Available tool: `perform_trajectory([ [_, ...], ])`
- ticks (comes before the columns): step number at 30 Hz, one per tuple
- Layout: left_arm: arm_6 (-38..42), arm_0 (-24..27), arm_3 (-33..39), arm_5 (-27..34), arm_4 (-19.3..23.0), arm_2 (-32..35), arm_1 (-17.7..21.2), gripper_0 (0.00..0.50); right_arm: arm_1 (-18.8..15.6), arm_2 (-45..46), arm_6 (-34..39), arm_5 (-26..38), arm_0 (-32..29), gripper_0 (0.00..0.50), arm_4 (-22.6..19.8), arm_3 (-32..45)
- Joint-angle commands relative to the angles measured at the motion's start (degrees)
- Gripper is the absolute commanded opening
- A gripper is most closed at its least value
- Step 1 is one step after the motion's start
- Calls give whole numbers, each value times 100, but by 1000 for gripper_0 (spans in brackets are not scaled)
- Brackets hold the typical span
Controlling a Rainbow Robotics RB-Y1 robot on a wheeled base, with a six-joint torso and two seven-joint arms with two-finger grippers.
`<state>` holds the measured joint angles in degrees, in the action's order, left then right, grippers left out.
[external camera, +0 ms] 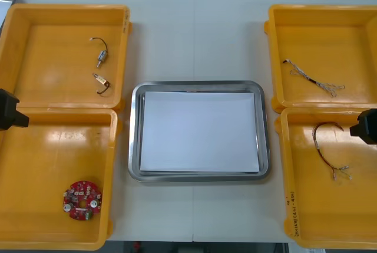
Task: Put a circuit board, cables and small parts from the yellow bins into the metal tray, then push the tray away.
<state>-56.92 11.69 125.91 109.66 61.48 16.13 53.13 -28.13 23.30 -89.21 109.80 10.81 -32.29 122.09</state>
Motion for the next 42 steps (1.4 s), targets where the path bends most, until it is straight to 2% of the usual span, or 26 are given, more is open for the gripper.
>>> perform_trajectory([
  [1, 67, -71, 145, 34, 22, 145, 215, 500, -17, -71, 115, 20, -79, 500, -49, 70],
  [42, 67, -71, 145, 34, 22, 145, 215, 500, -17, -71, 115, 20, -79, 500, -49, 70],
])
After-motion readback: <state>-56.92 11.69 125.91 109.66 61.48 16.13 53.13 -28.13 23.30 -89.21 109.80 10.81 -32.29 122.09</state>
